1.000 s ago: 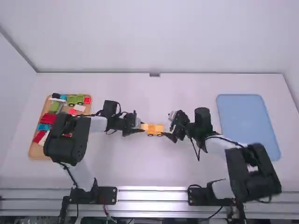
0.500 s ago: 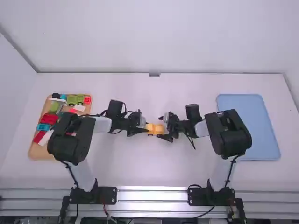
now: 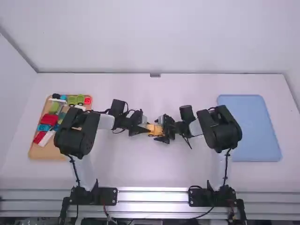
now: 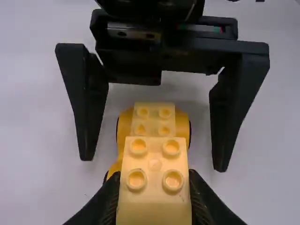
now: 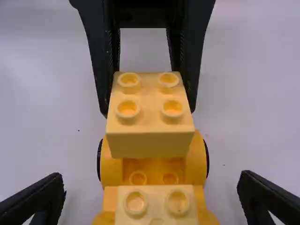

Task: Assemble lego blocks to make yellow taxi

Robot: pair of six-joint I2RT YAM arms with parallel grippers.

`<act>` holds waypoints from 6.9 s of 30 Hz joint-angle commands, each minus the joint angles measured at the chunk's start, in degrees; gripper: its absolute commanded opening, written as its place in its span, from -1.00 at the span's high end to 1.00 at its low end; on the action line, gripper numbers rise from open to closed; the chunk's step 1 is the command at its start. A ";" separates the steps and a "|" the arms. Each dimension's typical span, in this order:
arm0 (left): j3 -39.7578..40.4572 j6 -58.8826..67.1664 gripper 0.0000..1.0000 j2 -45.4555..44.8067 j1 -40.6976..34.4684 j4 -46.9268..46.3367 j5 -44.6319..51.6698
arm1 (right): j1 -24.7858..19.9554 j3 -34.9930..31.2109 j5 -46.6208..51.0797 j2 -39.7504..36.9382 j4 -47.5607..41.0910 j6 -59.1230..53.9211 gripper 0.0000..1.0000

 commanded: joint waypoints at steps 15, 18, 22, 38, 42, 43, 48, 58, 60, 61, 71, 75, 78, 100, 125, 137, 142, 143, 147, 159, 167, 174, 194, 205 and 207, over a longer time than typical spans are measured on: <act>0.70 -0.17 0.96 1.73 -0.87 0.81 1.90 | -0.37 0.66 2.25 1.11 -3.23 -3.30 -0.09; 0.70 -0.17 0.96 1.73 -0.85 0.57 1.90 | -0.33 0.72 2.93 1.11 -4.02 -3.30 -0.01; 0.70 -0.15 0.96 1.73 -0.90 0.22 1.86 | -0.50 0.70 2.69 1.11 -4.44 -3.30 0.07; 0.59 -0.13 0.96 1.73 -3.58 -0.17 -4.04 | -0.33 0.72 2.69 1.11 -5.46 -3.72 0.11; 0.59 -0.20 0.96 1.73 -4.55 0.20 -6.93 | -0.33 0.70 2.32 1.11 -6.67 -5.75 0.13; 0.59 -0.15 0.96 1.73 -4.55 0.24 -7.45 | -0.33 0.70 2.25 1.11 -7.32 -6.84 0.13; 0.59 -0.15 0.96 1.73 -3.82 0.85 -7.15 | -0.33 0.70 2.29 1.11 -7.65 -6.93 0.13; 0.59 -0.20 0.96 1.73 -4.20 1.51 -7.54 | -0.33 0.72 2.49 1.11 -7.85 -6.93 0.14; 0.59 -0.17 0.96 1.73 -3.82 1.53 -6.56 | -0.33 0.72 2.45 1.11 -7.78 -6.95 0.14; 0.59 -0.20 0.96 1.70 -3.67 1.51 -5.51 | -0.33 0.72 2.47 1.11 -7.80 -6.91 0.14; 2.49 -3.17 0.96 1.70 -3.52 1.11 -7.78 | -0.33 0.72 2.47 1.11 -7.80 -6.91 0.12; 4.46 -3.15 0.96 1.70 -3.30 -2.21 -6.75 | -0.33 0.72 2.43 1.11 -7.80 -6.91 0.12; 5.14 0.42 0.96 1.73 -4.15 -6.51 -6.95 | -0.33 0.72 2.47 1.11 -7.78 -6.95 0.11; 5.20 0.66 0.96 1.73 -3.82 -4.50 -1.62 | -0.33 0.72 2.45 1.11 -7.80 -7.10 0.11; 2.89 -2.86 0.96 1.73 -3.58 -1.16 -4.98 | -0.33 0.76 2.32 1.11 -7.80 -6.71 0.11; 2.80 -0.96 0.96 1.73 -3.50 -4.81 -2.40 | -0.33 0.76 2.49 1.11 -7.61 -6.71 0.11; 2.78 -0.61 0.96 1.73 -3.85 -5.25 -4.02 | -0.76 0.76 2.47 1.11 -7.61 -6.51 0.11; 2.78 -0.63 0.96 1.73 -3.85 -5.29 -4.20 | -0.76 0.76 2.47 1.11 -7.61 -6.54 0.11; 2.78 -0.63 0.96 1.73 -3.82 -5.44 -4.02 | -0.76 0.76 2.49 1.11 -7.61 -6.54 0.11; 0.59 -1.22 0.50 1.73 -3.54 -1.92 -4.15 | -0.76 0.76 2.43 1.11 -7.63 -6.51 0.11; 0.59 -1.44 0.14 1.73 -3.50 -1.66 -3.93 | -0.76 0.76 2.47 1.11 -7.63 -6.47 0.10; 0.59 -1.42 0.26 1.73 -3.56 -1.36 -3.98 | -0.76 0.76 2.47 1.11 -7.63 -6.49 0.10; 0.59 -2.75 -0.09 1.70 -3.89 2.21 -3.80 | -0.33 0.76 2.51 1.11 -7.61 -6.51 0.03; 0.63 -4.90 -0.81 -1.92 -1.16 4.04 4.68 | -0.76 0.76 2.51 1.11 -7.63 -6.03 0.03; 0.57 -4.90 -0.64 -3.23 -0.17 3.96 7.76 | -0.76 0.76 2.49 1.11 -7.63 -6.05 0.02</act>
